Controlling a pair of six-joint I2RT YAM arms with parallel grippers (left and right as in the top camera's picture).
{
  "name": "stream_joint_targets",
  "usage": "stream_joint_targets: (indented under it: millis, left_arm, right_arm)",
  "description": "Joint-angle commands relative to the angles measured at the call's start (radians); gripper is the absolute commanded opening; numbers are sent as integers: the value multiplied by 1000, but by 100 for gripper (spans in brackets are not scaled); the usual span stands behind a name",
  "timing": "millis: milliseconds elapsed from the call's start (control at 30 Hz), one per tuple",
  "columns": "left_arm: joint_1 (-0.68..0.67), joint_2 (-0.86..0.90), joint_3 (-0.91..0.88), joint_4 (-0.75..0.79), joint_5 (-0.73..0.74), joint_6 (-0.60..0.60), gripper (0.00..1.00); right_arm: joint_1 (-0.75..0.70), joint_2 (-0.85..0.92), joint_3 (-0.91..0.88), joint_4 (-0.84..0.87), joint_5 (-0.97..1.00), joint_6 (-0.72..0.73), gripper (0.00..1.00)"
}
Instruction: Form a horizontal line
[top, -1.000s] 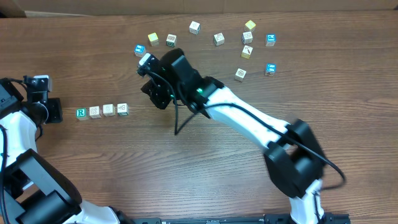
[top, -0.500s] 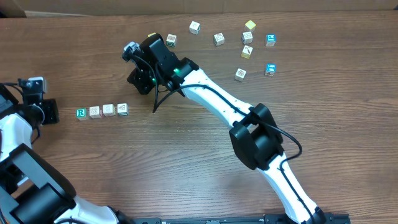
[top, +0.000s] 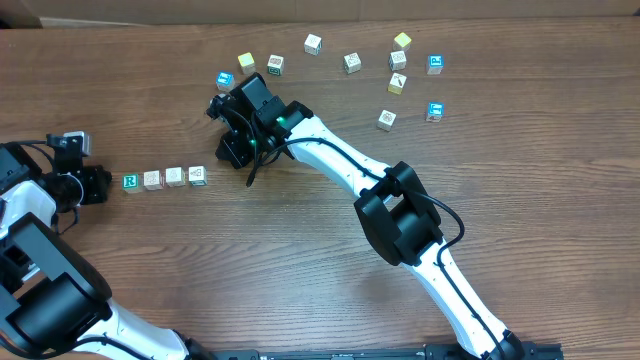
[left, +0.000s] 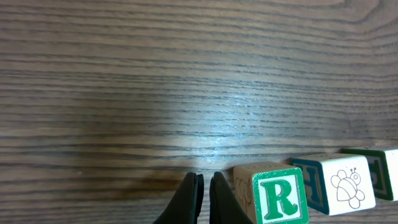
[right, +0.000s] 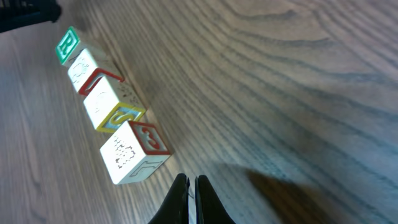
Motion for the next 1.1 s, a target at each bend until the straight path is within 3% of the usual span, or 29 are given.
stream_joint_targets:
  millis: [0,1067]
  left_arm:
    - [1,36,-1,9,36,34,4]
    - [-18,74,-1,28,116,29,4]
  right_arm:
    - [2,10,29,5,-60,4,3]
    - [21,62,29,-12,-147,-27,3]
